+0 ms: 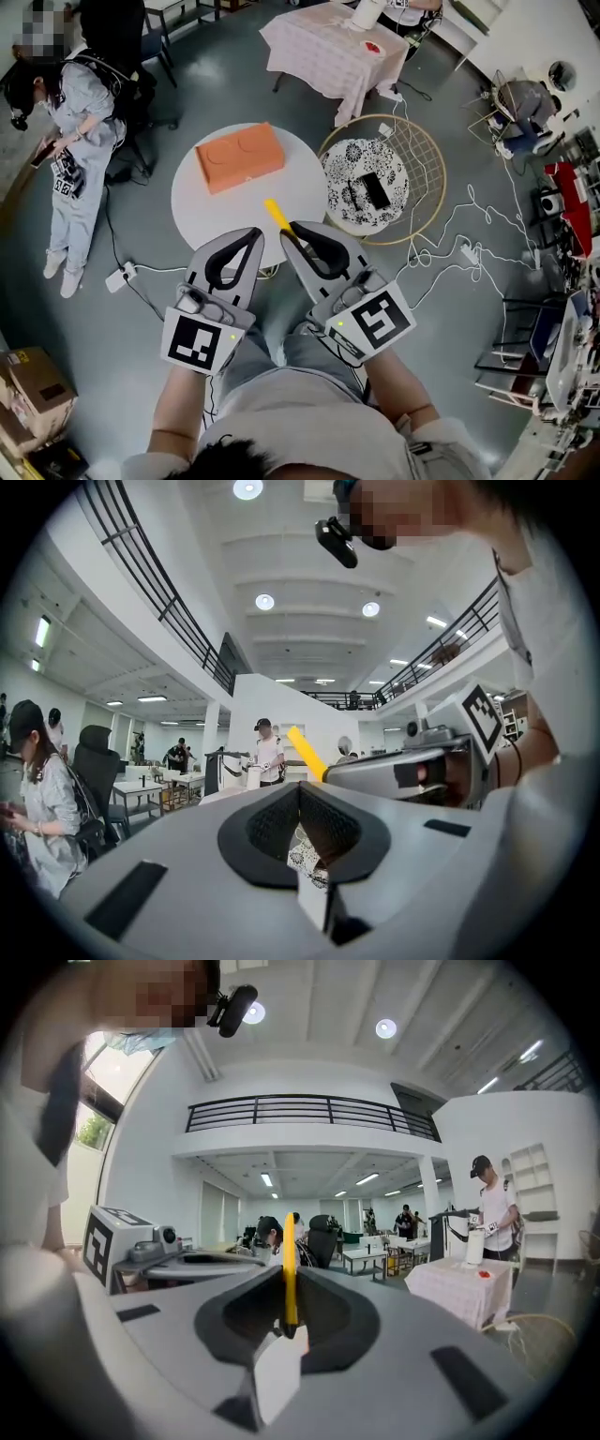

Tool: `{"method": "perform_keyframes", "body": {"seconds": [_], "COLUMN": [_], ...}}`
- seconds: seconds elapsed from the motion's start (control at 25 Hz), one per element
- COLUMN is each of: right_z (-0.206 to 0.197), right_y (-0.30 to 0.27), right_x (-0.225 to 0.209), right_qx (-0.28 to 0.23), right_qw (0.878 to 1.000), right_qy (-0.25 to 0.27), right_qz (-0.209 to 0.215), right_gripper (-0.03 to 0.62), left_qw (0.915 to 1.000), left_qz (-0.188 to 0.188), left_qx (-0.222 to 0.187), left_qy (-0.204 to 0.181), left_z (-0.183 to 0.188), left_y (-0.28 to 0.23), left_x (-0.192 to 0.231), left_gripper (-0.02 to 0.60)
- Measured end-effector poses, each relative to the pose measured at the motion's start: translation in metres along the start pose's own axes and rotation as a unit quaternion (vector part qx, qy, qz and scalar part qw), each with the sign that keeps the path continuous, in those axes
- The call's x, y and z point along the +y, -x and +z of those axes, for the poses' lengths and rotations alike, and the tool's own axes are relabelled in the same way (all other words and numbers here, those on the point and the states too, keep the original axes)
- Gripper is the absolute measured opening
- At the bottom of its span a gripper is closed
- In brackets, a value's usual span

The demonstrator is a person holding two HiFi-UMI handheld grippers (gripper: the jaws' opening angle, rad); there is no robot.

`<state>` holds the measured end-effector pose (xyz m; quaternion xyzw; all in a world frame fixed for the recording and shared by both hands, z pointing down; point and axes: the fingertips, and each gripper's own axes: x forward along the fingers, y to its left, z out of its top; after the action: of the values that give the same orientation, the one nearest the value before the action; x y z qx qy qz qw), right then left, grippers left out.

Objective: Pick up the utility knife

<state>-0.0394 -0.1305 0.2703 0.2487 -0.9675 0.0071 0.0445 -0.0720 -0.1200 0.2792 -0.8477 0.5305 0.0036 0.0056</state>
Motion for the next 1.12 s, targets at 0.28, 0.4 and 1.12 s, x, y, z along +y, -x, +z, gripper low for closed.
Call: {"method": "perform_keyframes", "body": {"seconds": [0.28,0.4,1.12], "right_z": [0.012,0.014,0.032], "right_y": [0.023,0.033,0.043], "right_x": [0.003,0.001,0.007], "right_qx": [-0.024,-0.032,-0.068], "right_qw": [0.999,0.998,0.992], "right_qy": [0.004,0.004,0.02], "right_qz": [0.04,0.05,0.101], "right_gripper": [0.054,0.054,0.054], "left_qw": [0.9995,0.9991,0.9967], "left_qz": [0.032,0.041,0.076], "left_qx": [-0.004,-0.007,-0.013], "left_qy": [-0.004,-0.005,-0.026], "left_z": [0.015,0.019,0.036], "left_y": [0.002,0.002,0.004], "left_x": [-0.024,-0.033,-0.044], "left_gripper": [0.011,0.011,0.011]}}
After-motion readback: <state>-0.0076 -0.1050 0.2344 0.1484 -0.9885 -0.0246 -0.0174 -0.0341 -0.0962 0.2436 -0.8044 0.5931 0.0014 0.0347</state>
